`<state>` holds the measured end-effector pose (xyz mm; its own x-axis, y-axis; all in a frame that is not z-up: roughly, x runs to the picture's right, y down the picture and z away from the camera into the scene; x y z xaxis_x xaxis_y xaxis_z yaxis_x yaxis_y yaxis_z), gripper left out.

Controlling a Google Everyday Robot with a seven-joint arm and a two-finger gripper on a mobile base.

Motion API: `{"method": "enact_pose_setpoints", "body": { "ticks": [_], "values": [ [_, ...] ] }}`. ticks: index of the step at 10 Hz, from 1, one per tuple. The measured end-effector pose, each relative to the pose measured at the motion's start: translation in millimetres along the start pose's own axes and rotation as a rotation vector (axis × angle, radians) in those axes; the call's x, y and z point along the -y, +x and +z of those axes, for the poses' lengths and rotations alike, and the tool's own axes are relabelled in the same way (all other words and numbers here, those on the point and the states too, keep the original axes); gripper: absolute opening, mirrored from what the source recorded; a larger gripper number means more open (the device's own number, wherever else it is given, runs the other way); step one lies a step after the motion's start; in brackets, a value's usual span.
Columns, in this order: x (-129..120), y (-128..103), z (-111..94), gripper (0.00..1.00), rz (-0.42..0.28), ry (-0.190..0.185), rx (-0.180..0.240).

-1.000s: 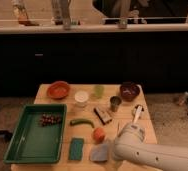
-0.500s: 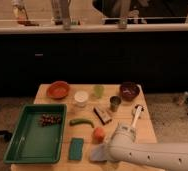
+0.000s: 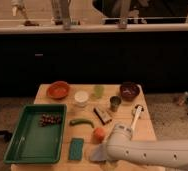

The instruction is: Wipe tray with towel

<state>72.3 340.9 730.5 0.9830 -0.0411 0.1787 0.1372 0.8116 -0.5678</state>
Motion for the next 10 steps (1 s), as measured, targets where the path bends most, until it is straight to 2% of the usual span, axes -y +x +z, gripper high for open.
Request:
{"method": "enact_pose_setpoints", "body": {
  "ticks": [3,5,10],
  "values": [
    [2.2,0.9,3.0,0.78,-0.008,-0.008,0.004],
    [2.7,2.5,4.7,0.63,-0.012,-0.011,0.006],
    [4.9,10.0,3.0,0.12,0.001,-0.013,0.030]
  ]
}}
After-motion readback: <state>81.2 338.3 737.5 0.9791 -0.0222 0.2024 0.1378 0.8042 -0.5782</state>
